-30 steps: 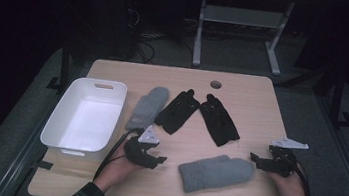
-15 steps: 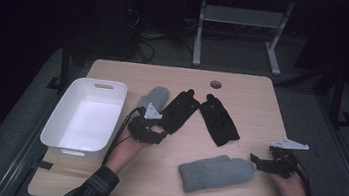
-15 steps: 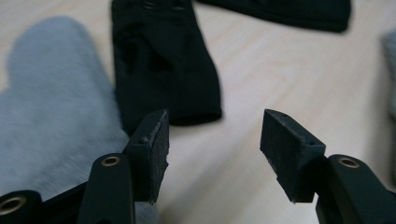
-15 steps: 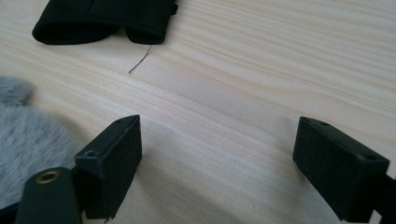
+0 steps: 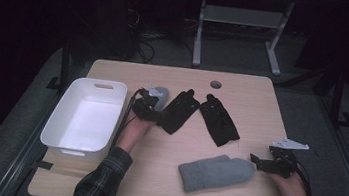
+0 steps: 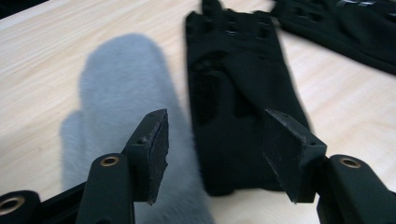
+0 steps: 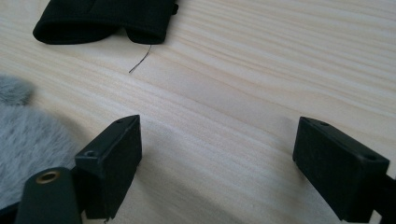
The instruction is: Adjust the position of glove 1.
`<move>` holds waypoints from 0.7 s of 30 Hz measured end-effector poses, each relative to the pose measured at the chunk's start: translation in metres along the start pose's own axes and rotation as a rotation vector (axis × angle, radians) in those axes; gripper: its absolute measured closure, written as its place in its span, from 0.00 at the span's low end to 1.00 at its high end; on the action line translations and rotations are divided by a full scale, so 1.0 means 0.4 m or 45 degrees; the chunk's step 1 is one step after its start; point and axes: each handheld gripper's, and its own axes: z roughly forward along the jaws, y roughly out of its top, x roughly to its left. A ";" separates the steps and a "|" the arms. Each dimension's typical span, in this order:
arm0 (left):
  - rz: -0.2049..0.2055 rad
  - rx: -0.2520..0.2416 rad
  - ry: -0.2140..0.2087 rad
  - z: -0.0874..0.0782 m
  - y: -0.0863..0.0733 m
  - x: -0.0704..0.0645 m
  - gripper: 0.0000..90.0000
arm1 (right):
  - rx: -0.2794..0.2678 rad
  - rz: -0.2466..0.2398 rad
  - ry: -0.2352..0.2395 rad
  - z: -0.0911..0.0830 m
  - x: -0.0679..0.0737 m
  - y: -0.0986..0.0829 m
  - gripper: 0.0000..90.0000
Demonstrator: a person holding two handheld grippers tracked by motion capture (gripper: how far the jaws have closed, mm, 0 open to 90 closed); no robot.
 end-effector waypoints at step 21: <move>-0.055 0.143 0.109 0.082 -0.016 0.053 0.78 | 0.000 -0.002 0.002 0.000 0.000 0.000 0.17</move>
